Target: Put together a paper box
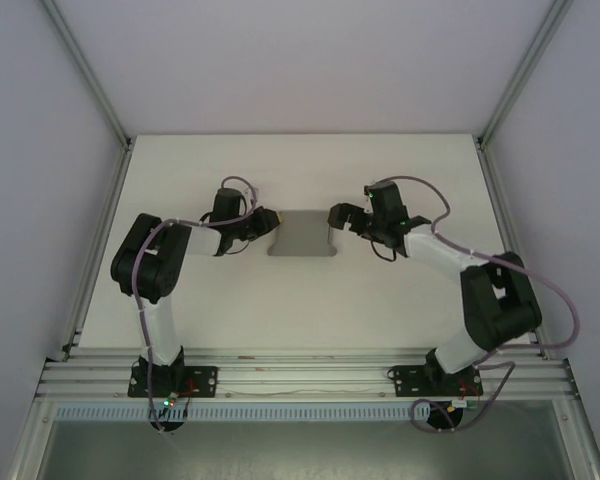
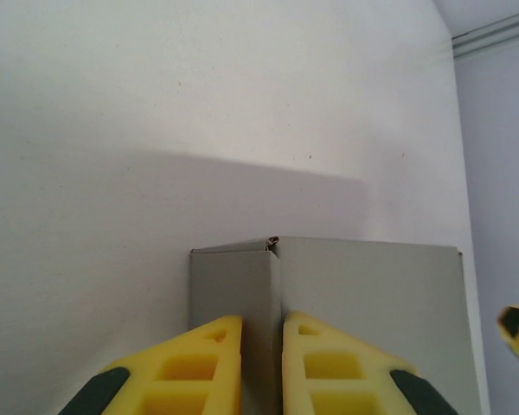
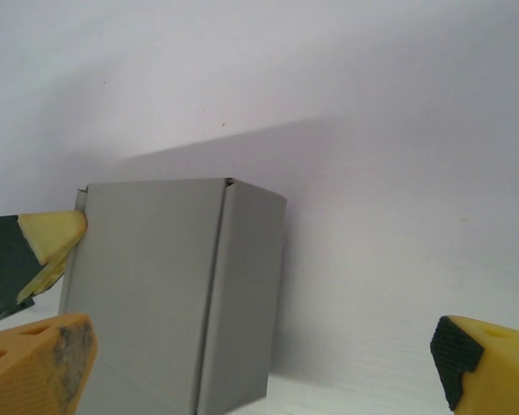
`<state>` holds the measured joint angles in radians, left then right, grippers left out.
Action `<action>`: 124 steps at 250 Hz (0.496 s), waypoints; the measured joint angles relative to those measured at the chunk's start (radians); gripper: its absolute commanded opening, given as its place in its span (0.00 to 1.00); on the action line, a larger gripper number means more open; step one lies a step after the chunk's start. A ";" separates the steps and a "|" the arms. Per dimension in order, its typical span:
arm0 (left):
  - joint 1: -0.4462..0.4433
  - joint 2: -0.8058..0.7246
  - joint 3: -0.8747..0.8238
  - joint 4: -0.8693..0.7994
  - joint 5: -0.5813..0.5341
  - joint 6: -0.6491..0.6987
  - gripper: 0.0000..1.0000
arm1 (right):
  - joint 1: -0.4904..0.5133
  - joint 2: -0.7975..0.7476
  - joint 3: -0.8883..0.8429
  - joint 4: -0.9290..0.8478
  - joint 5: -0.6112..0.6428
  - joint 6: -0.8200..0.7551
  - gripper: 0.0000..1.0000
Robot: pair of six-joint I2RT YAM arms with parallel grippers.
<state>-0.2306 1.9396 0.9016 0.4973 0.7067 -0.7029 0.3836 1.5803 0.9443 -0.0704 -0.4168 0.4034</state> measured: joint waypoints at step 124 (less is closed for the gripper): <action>0.009 0.012 -0.031 0.087 0.019 -0.015 0.20 | -0.020 0.335 0.064 0.319 -0.428 0.312 0.71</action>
<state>-0.2214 1.9518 0.8703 0.5838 0.7261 -0.7177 0.3637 1.9152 1.0084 0.2481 -0.8452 0.7151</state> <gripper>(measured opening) 0.170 0.790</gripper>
